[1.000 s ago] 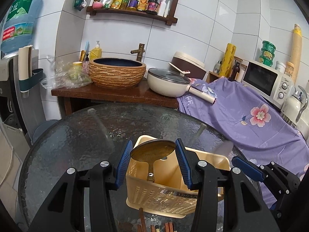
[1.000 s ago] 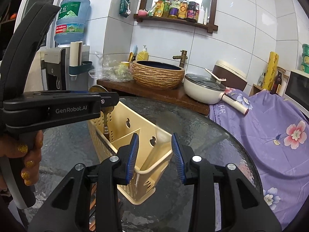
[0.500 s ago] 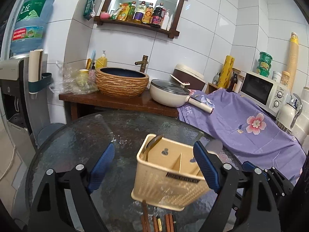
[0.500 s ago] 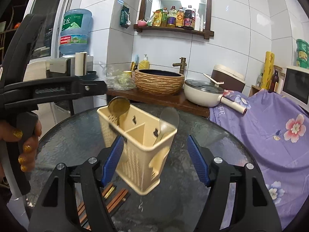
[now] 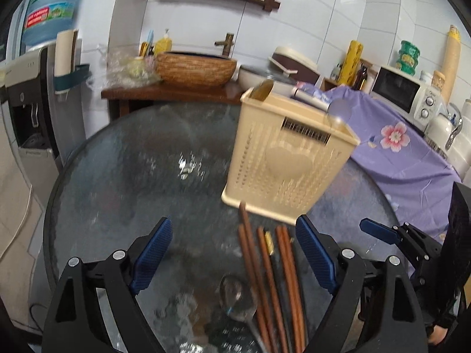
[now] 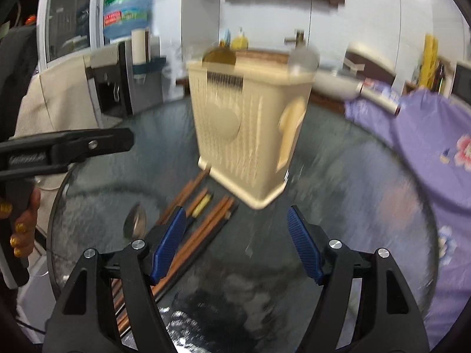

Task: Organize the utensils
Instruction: 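Move the left tool back down to the steel spoon on the table, then close the left tool on the steel spoon's handle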

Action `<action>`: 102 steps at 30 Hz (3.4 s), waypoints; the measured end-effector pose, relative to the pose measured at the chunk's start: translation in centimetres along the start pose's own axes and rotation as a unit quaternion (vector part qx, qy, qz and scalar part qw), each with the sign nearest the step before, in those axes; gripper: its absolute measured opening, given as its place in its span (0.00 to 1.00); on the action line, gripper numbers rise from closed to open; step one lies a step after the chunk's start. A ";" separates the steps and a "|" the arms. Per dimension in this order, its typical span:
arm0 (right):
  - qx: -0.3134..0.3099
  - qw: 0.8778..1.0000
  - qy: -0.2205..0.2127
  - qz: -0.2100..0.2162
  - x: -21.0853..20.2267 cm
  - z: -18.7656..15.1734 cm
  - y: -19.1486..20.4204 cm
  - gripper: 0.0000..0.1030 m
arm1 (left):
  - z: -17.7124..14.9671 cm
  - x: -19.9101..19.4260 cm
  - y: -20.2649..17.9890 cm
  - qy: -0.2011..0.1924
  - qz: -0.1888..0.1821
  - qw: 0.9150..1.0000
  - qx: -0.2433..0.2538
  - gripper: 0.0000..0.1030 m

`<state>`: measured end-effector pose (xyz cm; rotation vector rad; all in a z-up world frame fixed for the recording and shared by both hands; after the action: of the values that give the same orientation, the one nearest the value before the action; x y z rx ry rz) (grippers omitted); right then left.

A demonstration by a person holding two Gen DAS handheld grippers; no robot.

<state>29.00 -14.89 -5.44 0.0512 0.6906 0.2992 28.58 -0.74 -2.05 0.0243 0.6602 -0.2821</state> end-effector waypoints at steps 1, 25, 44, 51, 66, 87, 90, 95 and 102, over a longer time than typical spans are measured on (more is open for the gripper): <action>0.002 1.000 0.012 0.003 0.5 -0.5 0.1 0.69 | -0.8 0.1 0.1 0.008 0.002 1.000 -0.001 0.80; 0.010 0.994 0.107 -0.025 2.7 -5.7 -2.3 0.69 | -7.7 2.1 0.0 0.088 0.019 0.996 0.024 0.74; 0.021 0.993 0.111 -0.034 3.0 -5.1 -2.1 0.60 | -7.0 3.5 -2.2 0.108 0.034 0.992 0.049 0.54; 0.020 0.993 0.109 -0.034 3.1 -5.1 -2.2 0.59 | -7.3 3.6 -2.1 0.108 0.048 0.993 0.029 0.53; 0.020 0.994 0.104 -0.033 3.2 -5.0 -2.3 0.59 | -6.7 4.3 -0.3 0.113 0.062 0.990 0.051 0.29; 0.023 0.994 0.105 -0.036 3.3 -4.8 -2.3 0.59 | -4.1 5.4 -0.1 0.097 0.023 0.992 0.082 0.27; 0.028 0.993 0.109 -0.040 3.7 -4.4 -2.5 0.59 | -4.3 4.4 -0.3 0.091 0.025 0.993 0.077 0.32; 0.034 0.992 0.112 -0.047 4.6 -3.5 -2.9 0.59 | -5.2 3.5 -1.1 0.095 0.031 0.991 0.086 0.34; 0.036 0.992 0.111 -0.050 5.6 -2.6 -3.1 0.58 | -6.1 4.0 -2.1 0.110 0.034 0.988 0.104 0.35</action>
<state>32.24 -16.36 -11.37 0.0531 0.9213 0.1848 27.36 -3.13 -9.17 0.2809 0.8458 -0.2846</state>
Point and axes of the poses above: each gripper's, at about its wrist camera, not at the fingertips, and x roughly the way its jaws point, y to its left, z to its top, the point moved 7 cm from there along x, roughly the way its jaws point, and after that the axes turned 11 degrees about x, right-handed, at the moved point
